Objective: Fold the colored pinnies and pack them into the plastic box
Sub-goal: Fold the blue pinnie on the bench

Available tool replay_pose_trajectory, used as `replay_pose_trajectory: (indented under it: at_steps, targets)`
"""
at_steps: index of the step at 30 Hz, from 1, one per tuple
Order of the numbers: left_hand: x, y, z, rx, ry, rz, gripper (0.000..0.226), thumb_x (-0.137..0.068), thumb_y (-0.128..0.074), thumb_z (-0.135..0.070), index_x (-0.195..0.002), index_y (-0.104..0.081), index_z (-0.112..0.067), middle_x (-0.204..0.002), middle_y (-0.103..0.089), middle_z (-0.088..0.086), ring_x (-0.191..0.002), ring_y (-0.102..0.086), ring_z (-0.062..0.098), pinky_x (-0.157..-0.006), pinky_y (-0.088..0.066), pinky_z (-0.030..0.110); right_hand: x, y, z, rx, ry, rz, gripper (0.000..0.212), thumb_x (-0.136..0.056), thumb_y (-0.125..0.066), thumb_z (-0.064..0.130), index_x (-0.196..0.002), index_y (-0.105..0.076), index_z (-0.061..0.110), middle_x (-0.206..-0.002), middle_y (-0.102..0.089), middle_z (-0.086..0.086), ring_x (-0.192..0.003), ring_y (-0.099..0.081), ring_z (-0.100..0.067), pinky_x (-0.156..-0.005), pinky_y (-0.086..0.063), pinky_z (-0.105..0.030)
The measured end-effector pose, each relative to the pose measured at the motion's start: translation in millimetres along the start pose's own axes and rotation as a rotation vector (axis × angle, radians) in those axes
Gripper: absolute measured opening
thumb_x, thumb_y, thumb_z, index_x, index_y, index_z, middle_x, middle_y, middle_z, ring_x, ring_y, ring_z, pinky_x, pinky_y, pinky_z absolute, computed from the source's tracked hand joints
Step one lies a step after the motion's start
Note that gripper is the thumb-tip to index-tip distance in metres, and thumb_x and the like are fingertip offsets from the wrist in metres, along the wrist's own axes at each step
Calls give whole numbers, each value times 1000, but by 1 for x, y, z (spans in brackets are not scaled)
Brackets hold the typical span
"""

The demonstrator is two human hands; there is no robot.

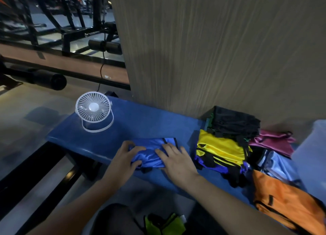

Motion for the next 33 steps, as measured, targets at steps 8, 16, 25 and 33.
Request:
replay_pose_trajectory:
  at_steps: [8,16,25,33]
  targets:
    - [-77,-43,-21,-3,-25,87,49,-83,-76,-7,-128,-65,-23,-122,-45,1,-111,-53,21,-100,-47,37,14,5,-27,6,-224,-22,91,-75,-75,56,-141,-52,-1,-148,-48,-21,-140,-43,-36,-113,-40,-49]
    - [-129,-83,-47,30,-31,126,49,-86,-66,2,-128,-65,-23,-126,-43,2,-115,-48,26,-101,-41,32,51,2,-37,-67,-234,-108,76,-81,-69,52,-138,-55,3,-147,-50,-18,-140,-45,-33,-113,-40,-43]
    - [-162,-95,-48,-34,79,122,44,-91,-59,-1,-130,-63,-22,-126,-44,6,-112,-46,27,-99,-44,38,65,14,-27,-84,-175,-125,69,-87,-44,50,-139,-54,7,-146,-51,-12,-138,-47,-27,-113,-39,-38]
    - [-187,-111,-59,-23,57,155,44,-92,-58,-1,-132,-62,-21,-129,-43,7,-111,-46,29,-96,-47,47,63,11,-45,-159,-198,-85,70,-88,-41,51,-143,-48,8,-149,-48,-10,-141,-43,-25,-114,-36,-38]
Point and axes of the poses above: each hand's wrist, its own x-axis away from the middle knuckle, its own y-axis out of the back of the hand, z = x × y, the point moved 9 cm from there along -x, towards the middle knuckle
